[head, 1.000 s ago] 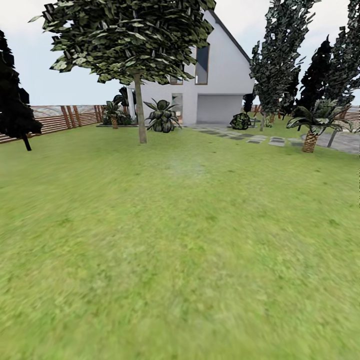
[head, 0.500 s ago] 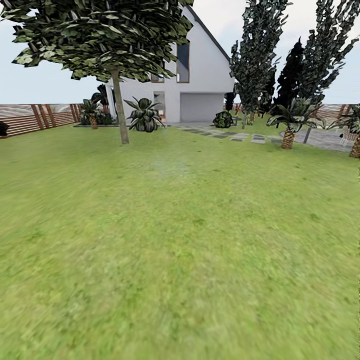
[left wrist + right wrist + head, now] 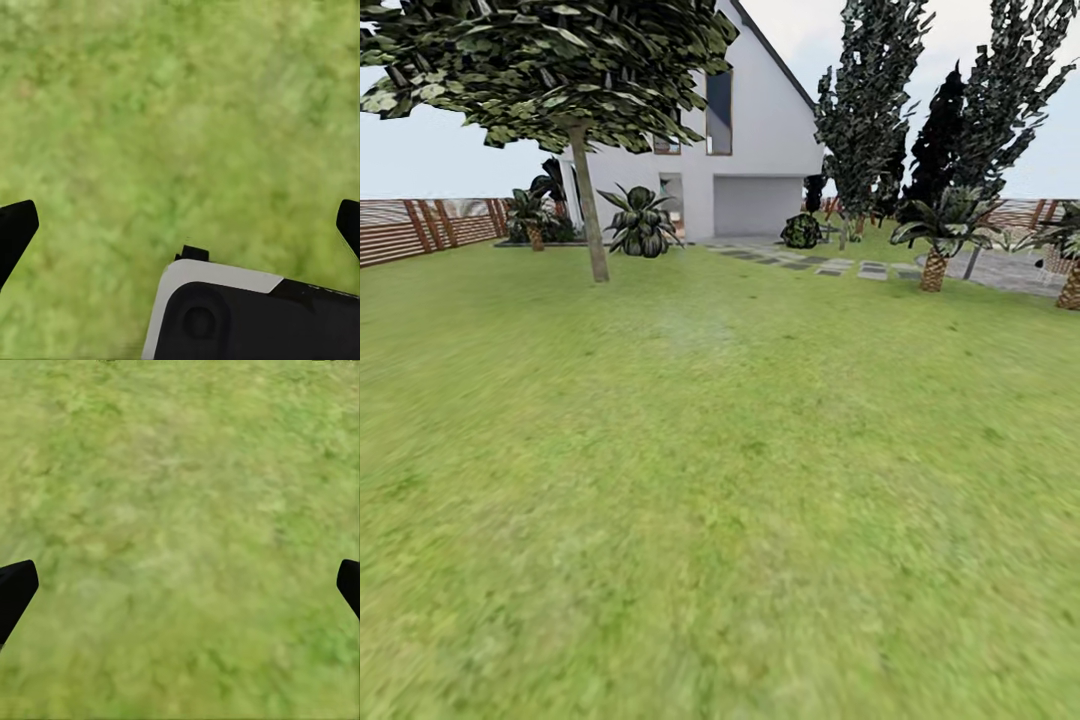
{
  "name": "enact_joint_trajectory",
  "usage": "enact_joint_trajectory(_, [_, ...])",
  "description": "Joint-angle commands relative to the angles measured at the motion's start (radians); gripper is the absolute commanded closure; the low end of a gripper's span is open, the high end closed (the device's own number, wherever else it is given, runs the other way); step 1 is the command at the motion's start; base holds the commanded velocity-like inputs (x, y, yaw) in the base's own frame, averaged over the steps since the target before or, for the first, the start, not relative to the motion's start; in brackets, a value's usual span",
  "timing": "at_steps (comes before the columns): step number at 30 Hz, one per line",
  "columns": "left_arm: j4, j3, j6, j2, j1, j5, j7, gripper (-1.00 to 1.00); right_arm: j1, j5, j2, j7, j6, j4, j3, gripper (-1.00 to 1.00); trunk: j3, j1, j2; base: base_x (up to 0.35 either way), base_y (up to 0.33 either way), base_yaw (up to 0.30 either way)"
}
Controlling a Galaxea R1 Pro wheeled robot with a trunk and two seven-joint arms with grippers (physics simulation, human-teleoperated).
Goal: Take the three Easter eggs out of the wicker basket on the lawn in the garden, then place them on the lawn next to a single tree (choose any tree) so that all three eggs are next to the same tree and none are left in the basket.
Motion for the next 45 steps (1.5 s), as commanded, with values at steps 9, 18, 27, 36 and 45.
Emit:
enact_joint_trajectory(9, [0.001, 0.006, -0.003, 0.0, -0.001, -0.004, -0.001, -1.0, -0.001, -0.006, -0.003, -0.001, -0.005, -0.001, -0.086, -1.0, -0.016, 0.001, -0.002, 0.329, 0.009, -0.035])
enact_joint_trajectory(18, [0.001, 0.006, -0.003, 0.0, -0.001, -0.003, -0.001, -1.0, -0.001, -0.007, -0.004, 0.001, -0.009, -0.001, -0.11, -1.0, -0.016, 0.001, -0.002, 0.329, 0.096, -0.275])
enact_joint_trajectory(27, [0.001, 0.006, -0.003, 0.001, -0.001, -0.002, -0.001, -1.0, -0.001, -0.007, -0.004, 0.001, -0.009, -0.001, -0.11, -1.0, -0.013, 0.001, -0.002, 0.329, 0.127, -0.299])
enact_joint_trajectory(36, [0.001, 0.006, -0.004, 0.001, -0.001, -0.003, -0.001, -1.0, -0.001, -0.004, 0.0, 0.002, -0.009, 0.0, -0.108, -1.0, -0.012, 0.001, -0.002, 0.329, 0.14, -0.173])
enact_joint_trajectory(45, [0.001, 0.006, -0.004, 0.0, -0.001, -0.004, -0.001, -1.0, -0.001, -0.003, 0.002, 0.003, 0.001, 0.052, -0.109, -1.0, -0.012, 0.001, -0.002, 0.329, 0.072, -0.005])
